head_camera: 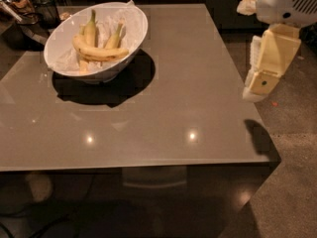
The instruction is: Pick banana from white bowl
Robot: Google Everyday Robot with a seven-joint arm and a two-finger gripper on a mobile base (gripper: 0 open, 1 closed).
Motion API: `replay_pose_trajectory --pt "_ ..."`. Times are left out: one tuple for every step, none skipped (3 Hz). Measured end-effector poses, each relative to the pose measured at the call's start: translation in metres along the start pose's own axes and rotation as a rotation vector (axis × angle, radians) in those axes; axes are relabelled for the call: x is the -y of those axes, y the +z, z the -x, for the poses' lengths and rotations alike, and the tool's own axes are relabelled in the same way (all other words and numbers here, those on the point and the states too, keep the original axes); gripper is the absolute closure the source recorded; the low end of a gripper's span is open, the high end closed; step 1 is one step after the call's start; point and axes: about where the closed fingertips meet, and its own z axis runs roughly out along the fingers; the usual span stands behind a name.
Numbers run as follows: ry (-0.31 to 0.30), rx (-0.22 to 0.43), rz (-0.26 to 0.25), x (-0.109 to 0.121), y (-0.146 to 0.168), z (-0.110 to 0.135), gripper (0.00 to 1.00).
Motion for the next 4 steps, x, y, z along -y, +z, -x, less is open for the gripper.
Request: replay_pose_trajectory --pt "-0.004 0.010 -0.017 0.003 -0.001 0.004 0.00" --pt "-0.003 0.024 -0.041 0.008 -0.008 0.017 0.00" --pt "-0.050 0.038 -0.042 0.016 -0.019 0.058 0.00" --pt "-0.112 0.045 -0.059 0.036 -0.018 0.113 0.00"
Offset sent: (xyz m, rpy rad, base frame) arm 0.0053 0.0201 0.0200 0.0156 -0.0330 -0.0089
